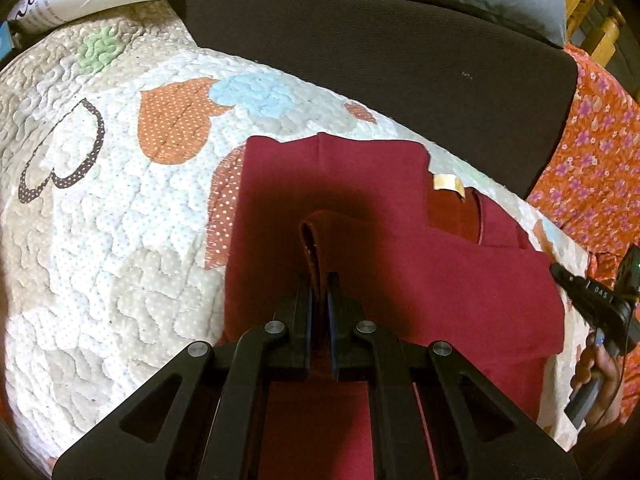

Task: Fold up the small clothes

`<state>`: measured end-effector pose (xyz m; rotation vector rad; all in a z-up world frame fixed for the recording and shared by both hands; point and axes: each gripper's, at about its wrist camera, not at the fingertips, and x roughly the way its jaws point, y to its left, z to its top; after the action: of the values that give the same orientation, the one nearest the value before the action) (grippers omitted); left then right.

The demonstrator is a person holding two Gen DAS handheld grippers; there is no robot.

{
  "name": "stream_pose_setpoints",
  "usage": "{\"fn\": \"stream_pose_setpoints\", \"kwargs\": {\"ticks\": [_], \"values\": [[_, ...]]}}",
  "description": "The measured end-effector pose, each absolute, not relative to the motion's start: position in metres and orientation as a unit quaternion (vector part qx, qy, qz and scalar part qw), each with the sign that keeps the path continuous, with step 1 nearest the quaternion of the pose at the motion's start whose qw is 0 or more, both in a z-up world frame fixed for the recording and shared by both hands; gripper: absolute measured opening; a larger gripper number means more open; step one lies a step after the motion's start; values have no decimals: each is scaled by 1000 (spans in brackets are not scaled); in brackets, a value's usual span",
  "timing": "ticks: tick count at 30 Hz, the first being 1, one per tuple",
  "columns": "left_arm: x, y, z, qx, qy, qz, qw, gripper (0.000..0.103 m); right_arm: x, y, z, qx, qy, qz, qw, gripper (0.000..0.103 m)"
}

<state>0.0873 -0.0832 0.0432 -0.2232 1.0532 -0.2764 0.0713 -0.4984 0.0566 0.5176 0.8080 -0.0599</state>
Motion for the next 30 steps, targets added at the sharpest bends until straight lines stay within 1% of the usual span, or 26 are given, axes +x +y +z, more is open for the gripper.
{"fn": "stream_pose_setpoints", "kwargs": {"ticks": [1, 4, 6, 7, 8, 9, 13, 15, 16, 17, 20, 22, 23, 26, 27, 29, 30], "values": [[87, -85, 45, -106, 498, -136, 850, 5, 71, -498, 60, 239, 387, -29, 890, 1], [87, -90, 47, -95, 494, -139, 853, 5, 65, -504, 63, 250, 381, -24, 890, 1], [89, -91, 45, -98, 497, -136, 851, 5, 61, -509, 62, 266, 381, -21, 885, 4], [90, -89, 44, -97, 499, -130, 851, 5, 62, -509, 60, 266, 387, -21, 883, 18], [92, -88, 44, -95, 500, -124, 852, 5, 65, -508, 56, 267, 393, -21, 880, 42], [93, -85, 43, -96, 501, -118, 852, 5, 67, -508, 51, 274, 396, -20, 876, 46], [94, -78, 41, -107, 507, -113, 848, 5, 83, -506, 28, 309, 415, -18, 855, 46], [93, -81, 41, -101, 506, -112, 849, 5, 82, -507, 27, 313, 407, -23, 858, 32], [93, -82, 41, -99, 506, -114, 849, 5, 81, -506, 32, 301, 403, -20, 864, 12], [92, -83, 41, -100, 506, -117, 849, 5, 79, -503, 40, 286, 394, -18, 873, 10], [91, -88, 44, -97, 504, -129, 849, 5, 71, -492, 64, 216, 372, -34, 902, 8], [91, -92, 43, -91, 505, -132, 848, 5, 73, -490, 63, 195, 378, -49, 904, 8], [92, -94, 40, -84, 507, -128, 848, 5, 79, -490, 53, 191, 396, -58, 896, 8], [97, -94, 27, -84, 519, -116, 843, 5, 84, -495, 33, 198, 419, -65, 884, 9], [98, -92, 26, -91, 521, -116, 840, 5, 77, -500, 38, 217, 409, -63, 884, 9], [98, -92, 28, -92, 519, -115, 842, 5, 64, -504, 49, 238, 398, -56, 884, 15], [98, -92, 30, -89, 516, -114, 844, 5, 54, -503, 58, 244, 392, -41, 886, 16]]}}
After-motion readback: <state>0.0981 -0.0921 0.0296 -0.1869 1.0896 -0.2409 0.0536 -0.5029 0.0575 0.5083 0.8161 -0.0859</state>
